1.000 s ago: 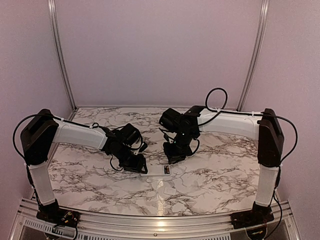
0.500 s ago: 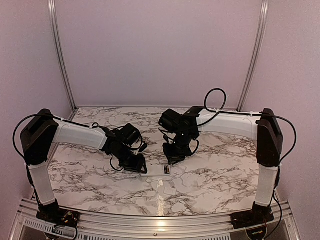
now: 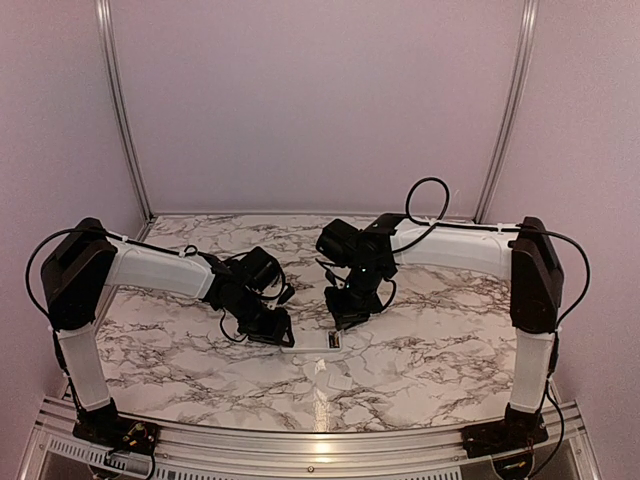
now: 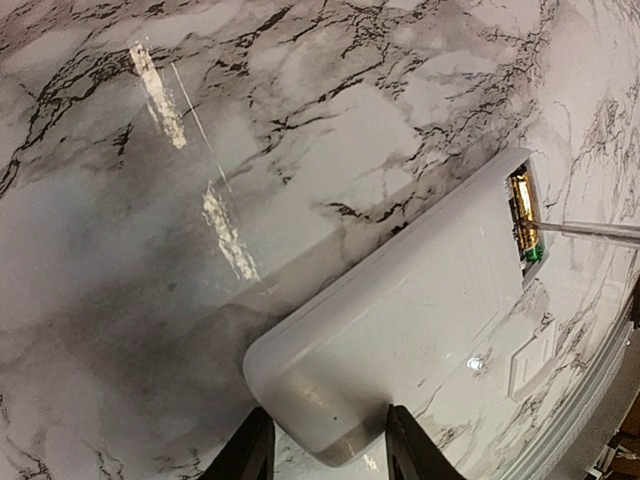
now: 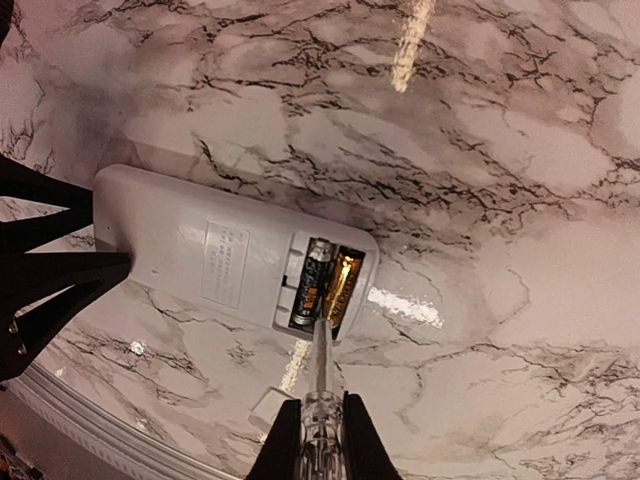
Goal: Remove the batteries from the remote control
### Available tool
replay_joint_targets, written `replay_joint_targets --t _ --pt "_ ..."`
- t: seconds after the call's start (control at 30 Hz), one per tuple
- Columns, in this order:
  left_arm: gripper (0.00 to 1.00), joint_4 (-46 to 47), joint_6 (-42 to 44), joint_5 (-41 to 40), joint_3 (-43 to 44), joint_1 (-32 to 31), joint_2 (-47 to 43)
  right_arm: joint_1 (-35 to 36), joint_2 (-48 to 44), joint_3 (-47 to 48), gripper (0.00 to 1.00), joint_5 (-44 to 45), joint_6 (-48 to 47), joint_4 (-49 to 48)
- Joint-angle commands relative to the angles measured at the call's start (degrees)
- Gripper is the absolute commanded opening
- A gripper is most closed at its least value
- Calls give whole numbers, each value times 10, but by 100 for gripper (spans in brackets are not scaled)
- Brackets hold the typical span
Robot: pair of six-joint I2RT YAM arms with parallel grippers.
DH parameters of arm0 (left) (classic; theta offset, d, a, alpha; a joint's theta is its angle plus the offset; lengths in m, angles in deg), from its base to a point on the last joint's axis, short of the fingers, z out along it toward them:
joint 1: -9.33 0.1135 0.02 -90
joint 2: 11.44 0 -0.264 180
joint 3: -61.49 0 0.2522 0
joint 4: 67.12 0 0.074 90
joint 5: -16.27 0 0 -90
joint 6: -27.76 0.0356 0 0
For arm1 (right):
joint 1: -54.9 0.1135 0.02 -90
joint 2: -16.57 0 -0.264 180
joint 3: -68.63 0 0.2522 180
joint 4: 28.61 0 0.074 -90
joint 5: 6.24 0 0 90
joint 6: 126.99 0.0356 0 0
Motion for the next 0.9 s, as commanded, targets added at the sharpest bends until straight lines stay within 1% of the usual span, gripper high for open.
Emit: replay_joint_targets --t 0.0,0.4,0.7,0.87 --pt "40 4 0 2 15 -1 5 4 13 10 0 6 -12 -6" --pt "38 -1 1 3 20 -2 9 4 10 -16 0 -14 -21 -32" --pt "38 -3 3 2 18 -2 11 0 -10 -66 0 -47 -23 -82" --pt "38 -5 4 0 19 -2 17 -10 -30 -110 0 -69 -24 -124"
